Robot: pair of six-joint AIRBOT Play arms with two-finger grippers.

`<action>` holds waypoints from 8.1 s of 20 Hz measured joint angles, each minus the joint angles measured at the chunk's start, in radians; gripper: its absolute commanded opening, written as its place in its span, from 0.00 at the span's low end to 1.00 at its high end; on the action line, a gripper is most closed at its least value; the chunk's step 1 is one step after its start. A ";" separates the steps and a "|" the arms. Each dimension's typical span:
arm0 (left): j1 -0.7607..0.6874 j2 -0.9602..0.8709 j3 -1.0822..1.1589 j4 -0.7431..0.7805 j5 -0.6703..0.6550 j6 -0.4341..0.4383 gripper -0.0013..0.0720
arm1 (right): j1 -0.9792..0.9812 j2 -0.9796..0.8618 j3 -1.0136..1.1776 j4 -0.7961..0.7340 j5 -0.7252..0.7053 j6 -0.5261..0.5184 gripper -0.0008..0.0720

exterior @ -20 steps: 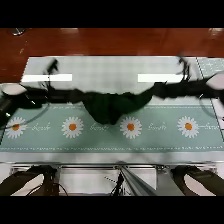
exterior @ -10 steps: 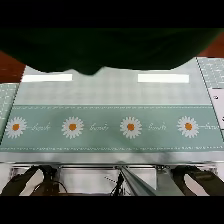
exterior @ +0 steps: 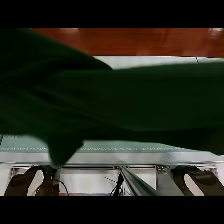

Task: Fold the shirts.

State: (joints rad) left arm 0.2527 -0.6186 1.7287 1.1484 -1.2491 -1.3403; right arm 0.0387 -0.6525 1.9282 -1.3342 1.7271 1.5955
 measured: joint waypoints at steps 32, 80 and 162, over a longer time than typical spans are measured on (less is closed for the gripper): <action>0.253 -0.489 -1.084 -0.204 0.052 0.026 0.97 | -0.546 -0.207 -1.320 0.035 -0.474 0.006 0.86; -0.010 -0.744 -1.054 -0.399 0.072 0.364 0.04 | -0.598 -0.374 -1.501 0.383 -0.544 -0.276 0.05; 0.116 -0.655 -0.910 0.036 -0.178 -0.068 0.97 | -0.505 -0.522 -1.149 0.339 -0.564 -0.286 0.87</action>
State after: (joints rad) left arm 0.3691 -1.2736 0.8185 1.1843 -1.4269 -1.4082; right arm -0.4664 -1.1748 0.7792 -0.9955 1.1629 1.3090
